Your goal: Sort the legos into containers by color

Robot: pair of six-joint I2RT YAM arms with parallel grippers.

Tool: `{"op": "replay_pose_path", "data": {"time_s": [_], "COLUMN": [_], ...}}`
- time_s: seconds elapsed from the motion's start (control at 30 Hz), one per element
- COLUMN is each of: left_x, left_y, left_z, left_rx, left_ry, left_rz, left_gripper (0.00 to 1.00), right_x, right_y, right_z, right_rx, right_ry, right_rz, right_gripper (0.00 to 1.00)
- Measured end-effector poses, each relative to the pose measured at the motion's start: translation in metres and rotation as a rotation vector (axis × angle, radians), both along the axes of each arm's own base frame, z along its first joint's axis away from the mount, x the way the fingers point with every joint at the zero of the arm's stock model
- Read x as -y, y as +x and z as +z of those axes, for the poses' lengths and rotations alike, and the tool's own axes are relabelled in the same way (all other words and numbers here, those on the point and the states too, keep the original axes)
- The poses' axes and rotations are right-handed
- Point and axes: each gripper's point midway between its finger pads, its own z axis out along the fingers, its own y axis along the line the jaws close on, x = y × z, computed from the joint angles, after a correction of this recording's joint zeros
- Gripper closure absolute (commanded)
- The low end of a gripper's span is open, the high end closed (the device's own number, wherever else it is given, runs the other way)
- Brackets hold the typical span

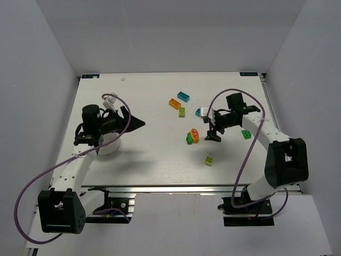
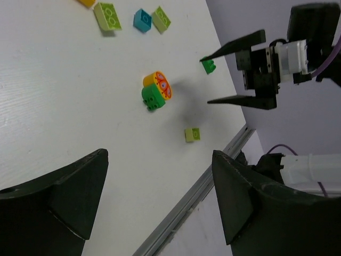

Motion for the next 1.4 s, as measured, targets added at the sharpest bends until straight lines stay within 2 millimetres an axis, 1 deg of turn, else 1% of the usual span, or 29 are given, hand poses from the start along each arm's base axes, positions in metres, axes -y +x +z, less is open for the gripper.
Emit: {"op": "replay_pose_path", "data": {"time_s": [0.07, 0.17, 0.3, 0.4, 0.47, 0.7, 0.83, 0.97, 1.17, 1.4], "left_x": [0.004, 0.009, 0.011, 0.009, 0.008, 0.007, 0.007, 0.006, 0.006, 0.006], "left_y": [-0.006, -0.013, -0.013, -0.012, -0.012, -0.014, -0.014, -0.013, -0.013, -0.013], "left_z": [-0.016, -0.038, -0.052, -0.053, -0.053, -0.055, -0.056, -0.056, -0.057, -0.059], "left_rx": [-0.018, -0.064, -0.086, -0.075, -0.069, -0.074, -0.072, -0.071, -0.074, -0.08], "left_ry": [0.01, 0.027, 0.061, 0.077, 0.084, 0.093, 0.097, 0.1, 0.103, 0.103], "left_rz": [-0.021, -0.049, -0.067, -0.062, -0.06, -0.062, -0.062, -0.058, -0.055, -0.055], "left_gripper": [0.11, 0.1, 0.09, 0.09, 0.09, 0.09, 0.08, 0.08, 0.09, 0.08], "right_x": [-0.004, -0.013, -0.026, -0.035, -0.039, -0.044, -0.046, -0.047, -0.045, -0.044], "right_y": [0.007, 0.007, 0.002, 0.007, 0.012, 0.03, 0.04, 0.04, 0.035, 0.035], "right_z": [-0.006, -0.018, -0.04, -0.054, -0.059, -0.059, -0.062, -0.067, -0.082, -0.085], "right_rx": [0.037, 0.072, 0.062, 0.044, 0.041, 0.059, 0.056, 0.033, -0.017, -0.025], "right_ry": [-0.031, -0.067, -0.11, -0.141, -0.157, -0.181, -0.195, -0.205, -0.238, -0.254], "right_rz": [0.046, 0.127, 0.201, 0.225, 0.229, 0.21, 0.208, 0.218, 0.23, 0.232], "right_gripper": [0.11, 0.11, 0.11, 0.11, 0.11, 0.11, 0.11, 0.11, 0.11, 0.11]}}
